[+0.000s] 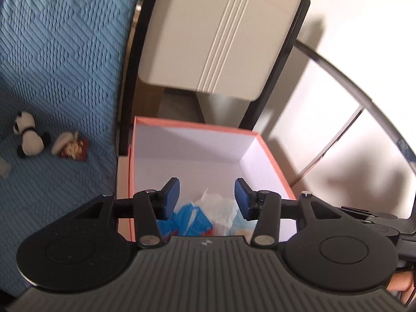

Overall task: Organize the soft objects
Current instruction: 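Open both grippers to drop the wipes package and red candy into the box, then withdraw both tools from the box toward the panda plush on the seat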

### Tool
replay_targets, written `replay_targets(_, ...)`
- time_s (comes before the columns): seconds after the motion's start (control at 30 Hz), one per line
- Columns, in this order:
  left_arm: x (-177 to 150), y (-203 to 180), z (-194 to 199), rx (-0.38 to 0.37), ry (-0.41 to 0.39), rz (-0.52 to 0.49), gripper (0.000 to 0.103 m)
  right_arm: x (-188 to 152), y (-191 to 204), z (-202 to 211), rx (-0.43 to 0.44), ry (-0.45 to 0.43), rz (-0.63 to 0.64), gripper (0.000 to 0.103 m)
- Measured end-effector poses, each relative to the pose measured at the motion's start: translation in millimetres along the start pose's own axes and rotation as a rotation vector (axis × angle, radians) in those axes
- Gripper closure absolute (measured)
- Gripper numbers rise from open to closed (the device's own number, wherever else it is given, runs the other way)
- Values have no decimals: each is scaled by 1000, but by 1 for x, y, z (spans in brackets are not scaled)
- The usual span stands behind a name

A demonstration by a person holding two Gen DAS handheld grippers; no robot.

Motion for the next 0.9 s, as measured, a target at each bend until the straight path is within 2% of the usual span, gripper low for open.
replay_targets(0.33,8,25,73,25,-141,-14,50,11,52,37,57,-126,52,73)
replay_targets(0.47,5,44,93,6,-209,-9,50,11,77,44,77,-163,100,73)
replay_targets(0.67,1,74,104,51,-231,27,50,12,102,53,90,-222,147,73)
replay_targets(0.9,-17,101,110,93,-240,47,50,-5,125,34,102,-204,191,73)
Point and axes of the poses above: each gripper's, at about its wrist camera, not at the fingertips, and z roughly against the way its jaws point, y to its left, x to its top, the point moved 3 cm from there along -z, roughly the way its jaws point, and after that the axes turned 13 degrees about y, right-handed, at the moved point
